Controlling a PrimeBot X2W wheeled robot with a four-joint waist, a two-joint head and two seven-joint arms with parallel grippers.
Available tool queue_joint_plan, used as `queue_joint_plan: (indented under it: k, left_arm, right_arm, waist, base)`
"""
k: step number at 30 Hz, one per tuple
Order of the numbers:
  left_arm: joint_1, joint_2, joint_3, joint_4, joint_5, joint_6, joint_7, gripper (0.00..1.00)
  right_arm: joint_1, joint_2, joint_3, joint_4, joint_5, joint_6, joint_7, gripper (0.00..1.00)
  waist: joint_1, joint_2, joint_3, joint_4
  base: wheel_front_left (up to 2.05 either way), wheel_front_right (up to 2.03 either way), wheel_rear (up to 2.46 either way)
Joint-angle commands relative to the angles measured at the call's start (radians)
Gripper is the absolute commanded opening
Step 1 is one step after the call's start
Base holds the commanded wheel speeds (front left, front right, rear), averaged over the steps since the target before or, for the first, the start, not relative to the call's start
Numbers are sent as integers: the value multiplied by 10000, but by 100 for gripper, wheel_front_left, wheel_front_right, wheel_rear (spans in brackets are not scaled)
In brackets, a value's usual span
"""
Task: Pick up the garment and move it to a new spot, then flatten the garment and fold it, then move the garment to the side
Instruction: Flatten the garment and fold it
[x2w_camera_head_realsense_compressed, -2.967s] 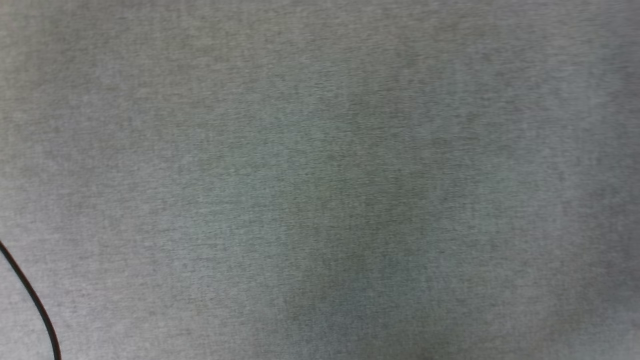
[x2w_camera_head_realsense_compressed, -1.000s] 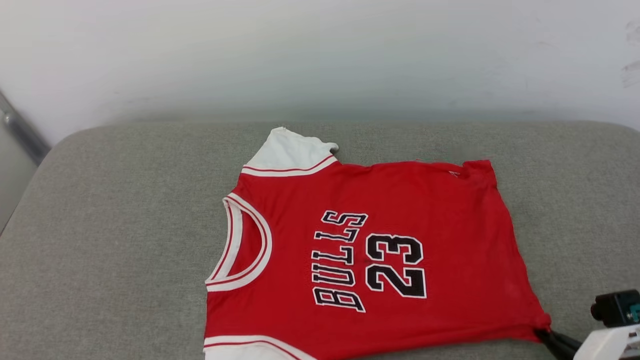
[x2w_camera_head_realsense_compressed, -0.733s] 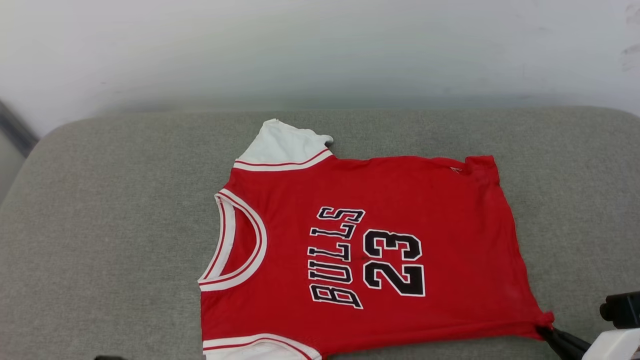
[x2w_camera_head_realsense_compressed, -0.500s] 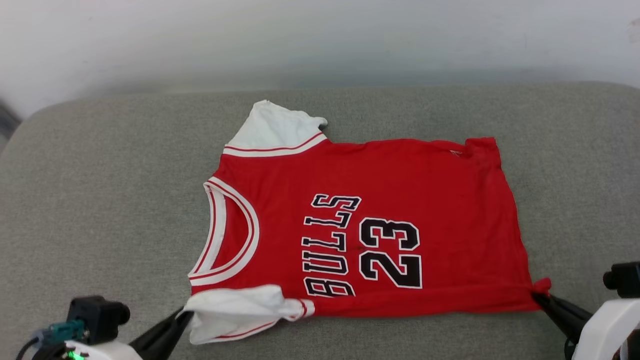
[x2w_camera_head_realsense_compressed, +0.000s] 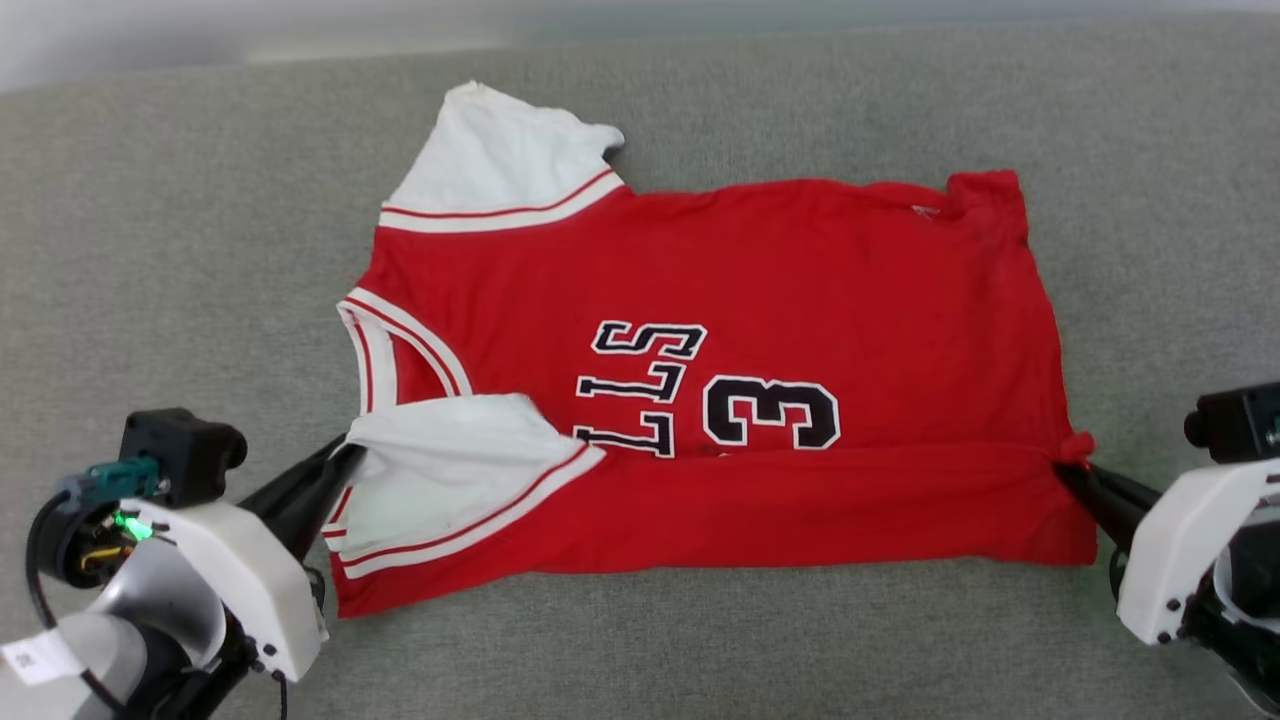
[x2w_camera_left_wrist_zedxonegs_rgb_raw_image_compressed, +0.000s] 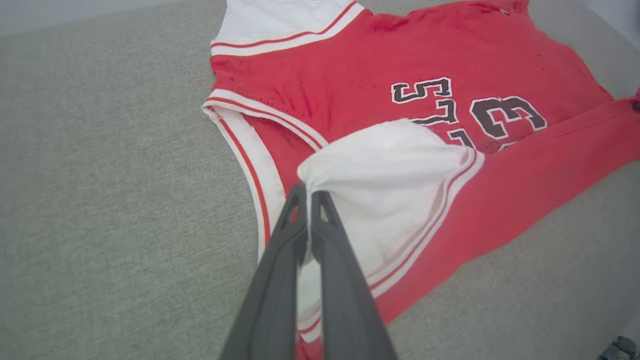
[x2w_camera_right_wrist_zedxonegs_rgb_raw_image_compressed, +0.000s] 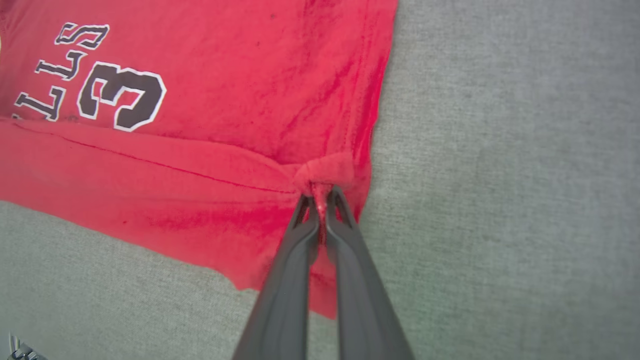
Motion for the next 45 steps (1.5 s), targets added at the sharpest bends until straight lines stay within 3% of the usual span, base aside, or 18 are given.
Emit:
queue_joint_plan:
  k: [1,14,15,16,17,24,30,40,45]
  left_arm:
    - [-274,-40,-66,212,124,-74,108,0]
    - [-1525,-901,-792,2284,775,-616,94,0]
    - [-1578,-988,-845,2412,816,-614,63,34]
    - [-1617,-1067,-871,2550,848,-631,-9,89]
    - [-1650,-1163,-890,2678,874,-620,-89,100]
    - [-1346,-1601,-726,3163,876,-136,-729,100]
    - [-590,-1604,-467,2697,819,784,-1009,100]
    - [1385,-1175,-171,841,272,2448,-386,100]
    - [2007,-1012,-297,305,91,2886,76,100]
  right_arm:
    - [-256,86,49,120,-95,-4,64,0]
    - [-1103,92,662,1193,-564,-10,-129,0]
    - [-1135,117,660,1291,-588,-12,-160,0]
    - [-1177,156,637,1355,-636,-12,-240,50]
    - [-1209,195,623,1446,-643,-12,-283,100]
    - [-1076,265,719,1412,-903,-7,-372,100]
    - [-457,522,332,1022,-1413,-6,-47,100]
    - [962,1950,-1200,-49,-2532,-6,807,100]
    - [1366,2612,-1583,-651,-2895,-4,991,100]
  waist:
    - [-2,-1,322,-69]
    - [-2,-1,790,-1]
    - [-2,-1,763,9]
    - [-2,-1,717,18]
    - [-2,-1,657,31]
    - [-2,-1,-50,51]
    - [-2,-1,-736,30]
    - [-2,-1,-1340,-126]
    - [-2,-1,-1273,-295]
  base:
    - [0,0,0]
    - [0,0,0]
    - [0,0,0]
    - [0,0,0]
    - [0,0,0]
    - [0,0,0]
    - [0,0,0]
    - [0,0,0]
    - [0,0,0]
